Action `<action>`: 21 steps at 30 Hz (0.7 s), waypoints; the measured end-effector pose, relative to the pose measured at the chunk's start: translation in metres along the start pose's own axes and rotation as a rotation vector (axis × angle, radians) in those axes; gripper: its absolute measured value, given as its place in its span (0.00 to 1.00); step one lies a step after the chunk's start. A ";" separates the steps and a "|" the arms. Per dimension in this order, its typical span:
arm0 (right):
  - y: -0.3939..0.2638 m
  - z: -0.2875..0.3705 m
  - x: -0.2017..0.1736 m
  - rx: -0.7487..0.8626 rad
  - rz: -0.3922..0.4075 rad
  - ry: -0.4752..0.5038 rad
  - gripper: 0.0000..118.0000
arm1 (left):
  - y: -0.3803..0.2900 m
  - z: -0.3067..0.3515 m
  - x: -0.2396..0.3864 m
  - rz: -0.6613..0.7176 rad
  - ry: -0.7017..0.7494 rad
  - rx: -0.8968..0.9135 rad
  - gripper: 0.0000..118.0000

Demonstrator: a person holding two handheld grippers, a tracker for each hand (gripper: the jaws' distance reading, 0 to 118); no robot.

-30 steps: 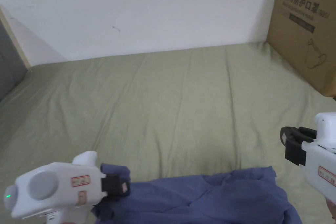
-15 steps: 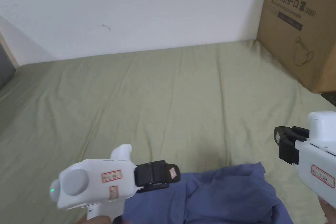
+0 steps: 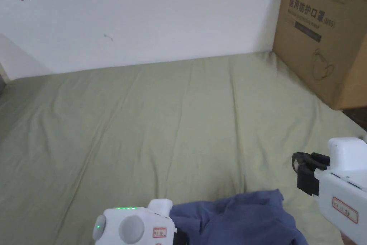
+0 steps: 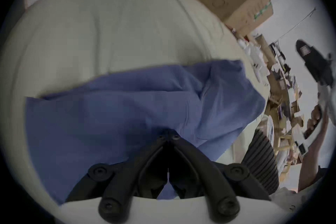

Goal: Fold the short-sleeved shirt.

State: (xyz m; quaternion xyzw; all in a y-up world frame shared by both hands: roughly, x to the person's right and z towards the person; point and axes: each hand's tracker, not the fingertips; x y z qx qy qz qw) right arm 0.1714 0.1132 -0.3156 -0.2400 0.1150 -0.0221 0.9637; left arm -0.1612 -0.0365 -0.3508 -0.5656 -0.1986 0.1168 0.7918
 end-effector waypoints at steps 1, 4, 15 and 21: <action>0.000 0.000 0.001 -0.002 -0.001 -0.003 0.02 | -0.003 -0.003 0.001 0.000 -0.019 0.008 0.00; 0.000 0.002 0.003 -0.003 -0.008 -0.005 0.02 | -0.003 0.010 -0.020 0.142 -0.221 0.046 0.00; 0.003 -0.002 -0.006 -0.013 0.011 0.003 0.02 | -0.061 0.135 -0.151 0.347 -0.421 0.288 0.43; -0.001 -0.008 -0.016 -0.022 0.017 0.019 0.02 | -0.069 0.132 -0.193 0.442 -0.407 0.268 1.00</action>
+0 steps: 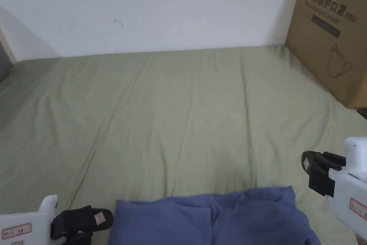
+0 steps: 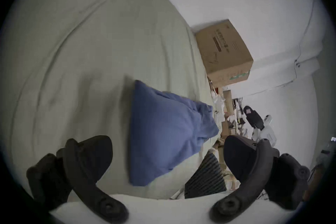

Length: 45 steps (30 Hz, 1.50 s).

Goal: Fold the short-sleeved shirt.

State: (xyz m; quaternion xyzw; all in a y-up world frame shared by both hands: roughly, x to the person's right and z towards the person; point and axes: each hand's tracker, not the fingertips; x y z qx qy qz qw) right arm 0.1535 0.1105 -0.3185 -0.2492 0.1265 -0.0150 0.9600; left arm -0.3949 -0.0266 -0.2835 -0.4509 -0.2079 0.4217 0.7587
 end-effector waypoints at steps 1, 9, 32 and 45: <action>-0.001 -0.001 -0.002 -0.009 0.008 -0.004 0.02 | 0.003 -0.007 -0.010 0.045 -0.011 -0.014 1.00; -0.002 -0.007 -0.012 -0.066 0.053 -0.012 0.02 | 0.009 -0.111 -0.053 0.170 -0.432 -0.198 1.00; 0.017 0.007 -0.025 0.002 0.005 0.107 0.02 | -0.014 0.034 0.121 -0.388 0.765 0.077 0.11; 0.011 0.034 0.003 0.020 -0.047 0.095 0.02 | -0.028 -0.161 0.193 -0.236 0.339 -0.149 0.29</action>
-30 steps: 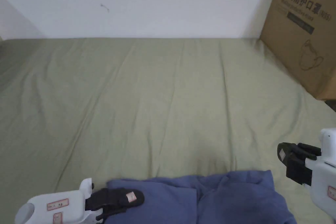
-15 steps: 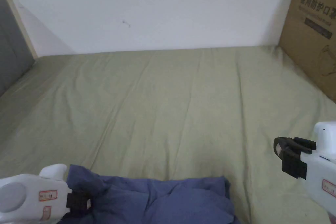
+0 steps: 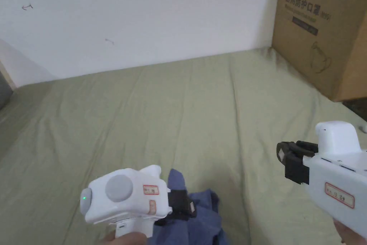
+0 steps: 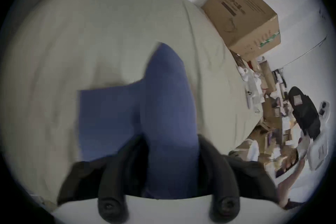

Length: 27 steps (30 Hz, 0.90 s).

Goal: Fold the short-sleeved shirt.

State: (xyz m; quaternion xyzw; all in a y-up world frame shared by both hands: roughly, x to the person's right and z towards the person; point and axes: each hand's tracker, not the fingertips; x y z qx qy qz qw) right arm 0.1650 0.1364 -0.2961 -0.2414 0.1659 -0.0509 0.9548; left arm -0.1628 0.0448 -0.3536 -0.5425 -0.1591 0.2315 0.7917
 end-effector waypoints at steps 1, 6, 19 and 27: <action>-0.001 0.001 0.003 -0.004 -0.009 -0.006 0.02 | 0.001 -0.011 0.003 0.020 -0.048 -0.020 0.43; -0.009 0.003 0.016 -0.016 -0.025 -0.032 0.02 | 0.006 -0.018 0.012 -0.026 -0.203 0.064 0.95; -0.001 -0.003 0.031 0.017 -0.039 -0.071 0.02 | -0.011 -0.013 0.008 -0.219 0.001 0.069 0.00; -0.002 0.000 0.030 0.000 -0.044 -0.075 0.02 | -0.022 -0.106 -0.004 -0.034 -0.114 -0.139 0.00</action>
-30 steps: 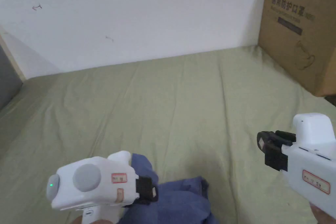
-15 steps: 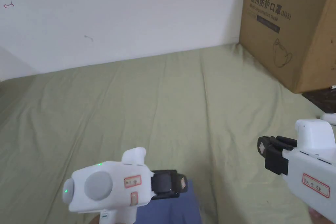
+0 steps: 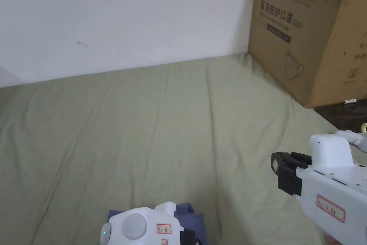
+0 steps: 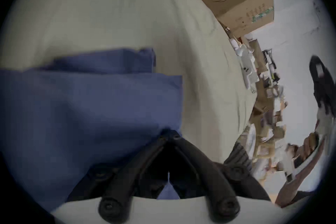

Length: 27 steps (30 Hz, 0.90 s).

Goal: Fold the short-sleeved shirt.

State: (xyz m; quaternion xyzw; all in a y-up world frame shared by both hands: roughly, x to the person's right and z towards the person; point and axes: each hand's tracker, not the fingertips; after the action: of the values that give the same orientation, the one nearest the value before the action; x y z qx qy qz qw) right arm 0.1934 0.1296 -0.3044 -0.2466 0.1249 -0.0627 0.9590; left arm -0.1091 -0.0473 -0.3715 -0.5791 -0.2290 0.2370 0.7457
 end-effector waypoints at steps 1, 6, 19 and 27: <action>0.000 0.002 -0.001 -0.001 0.000 0.001 0.02 | 0.001 0.002 0.001 0.027 -0.026 0.009 0.00; 0.006 0.017 -0.010 0.011 -0.010 0.031 0.02 | 0.000 0.081 0.038 -0.070 -0.074 0.220 0.00; 0.074 0.041 -0.093 0.349 0.141 0.087 0.02 | -0.030 0.271 0.101 -0.485 0.487 1.234 0.00; 0.067 0.044 -0.094 0.386 0.128 -0.062 0.02 | -0.090 0.271 0.120 -0.378 0.593 1.303 0.00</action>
State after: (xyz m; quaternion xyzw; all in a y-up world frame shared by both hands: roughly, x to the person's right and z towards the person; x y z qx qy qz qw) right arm 0.1189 0.2256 -0.2804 -0.0517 0.0965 -0.0168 0.9938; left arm -0.1745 0.2122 -0.2149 -0.0093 0.0733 0.0262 0.9969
